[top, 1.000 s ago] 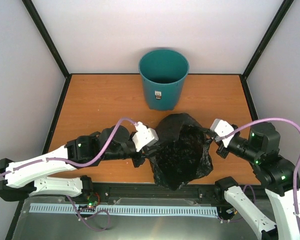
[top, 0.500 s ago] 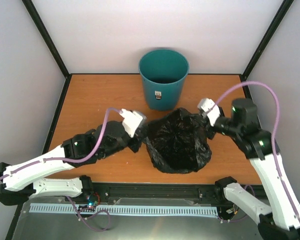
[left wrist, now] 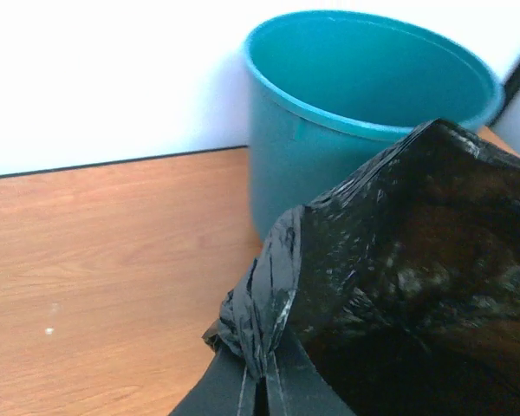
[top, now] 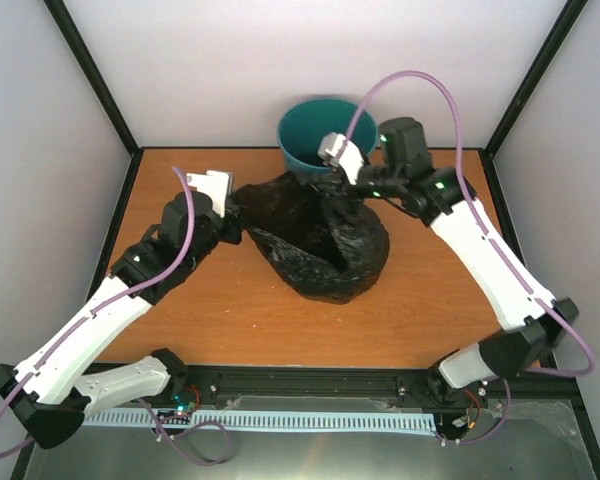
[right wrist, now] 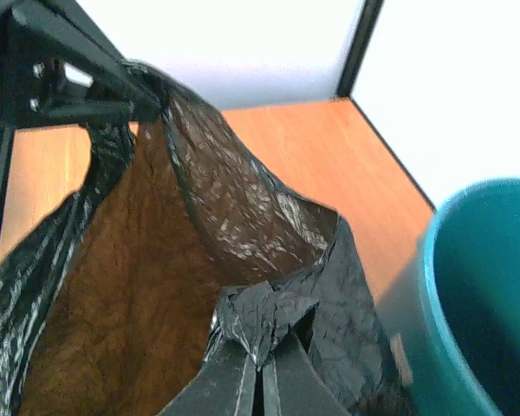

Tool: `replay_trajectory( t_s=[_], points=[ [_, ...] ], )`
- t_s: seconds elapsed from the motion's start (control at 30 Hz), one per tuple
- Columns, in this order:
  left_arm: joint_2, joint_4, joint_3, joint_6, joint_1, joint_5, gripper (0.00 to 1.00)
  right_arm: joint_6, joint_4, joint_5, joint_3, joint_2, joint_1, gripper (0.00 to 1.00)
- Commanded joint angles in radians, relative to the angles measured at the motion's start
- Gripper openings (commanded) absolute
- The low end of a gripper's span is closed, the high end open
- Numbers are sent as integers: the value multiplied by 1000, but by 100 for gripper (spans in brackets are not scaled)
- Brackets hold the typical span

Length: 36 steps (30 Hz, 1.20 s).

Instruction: Put the trash bags into the trash bin

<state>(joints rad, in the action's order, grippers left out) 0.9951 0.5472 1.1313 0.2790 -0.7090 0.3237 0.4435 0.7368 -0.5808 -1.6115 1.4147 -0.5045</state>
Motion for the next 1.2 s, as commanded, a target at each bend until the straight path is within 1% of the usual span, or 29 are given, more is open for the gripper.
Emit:
replay_trajectory(
  t_s=[0.0,0.1,0.2,0.27,0.3,0.37,0.43,0.5,0.57,0.7,0.83,0.9,0.97,1.07,1.17],
  points=[
    [-34,12,118,-63,58,54,1,2,6,28,-221,153,-88,3],
    [-51,3,225,-120,59,103,1,-3,48,21,-461,297,-120,3],
    [-59,-6,336,-175,59,99,1,-25,81,-1,-721,424,-128,3],
    [-59,-3,380,-200,60,95,1,-24,82,-11,-840,484,-131,3],
    [-63,-4,391,-212,59,83,1,-19,67,-12,-865,499,-132,3],
    [-69,2,389,-221,59,53,1,6,30,-28,-847,505,-132,3],
    [-75,29,366,-208,59,21,1,42,2,-63,-773,498,-133,3],
    [-96,49,301,-193,59,-3,1,58,-34,-76,-693,496,-132,3],
    [-134,52,201,-183,59,-6,1,72,-54,-74,-639,508,-132,3],
    [-226,18,-19,-174,59,43,1,83,-52,-71,-613,578,-132,3],
    [-264,36,-133,-94,59,124,1,77,-45,-82,-612,648,-132,3],
    [-262,52,-166,-43,59,131,1,79,-42,-78,-605,673,-132,3],
    [-242,68,-192,6,59,109,1,87,-44,-72,-587,690,-133,3],
    [-175,83,-234,58,62,43,1,83,-62,-50,-532,707,-132,3],
    [-104,61,-270,72,92,-25,1,78,-66,-35,-509,718,-132,3]
  ],
)
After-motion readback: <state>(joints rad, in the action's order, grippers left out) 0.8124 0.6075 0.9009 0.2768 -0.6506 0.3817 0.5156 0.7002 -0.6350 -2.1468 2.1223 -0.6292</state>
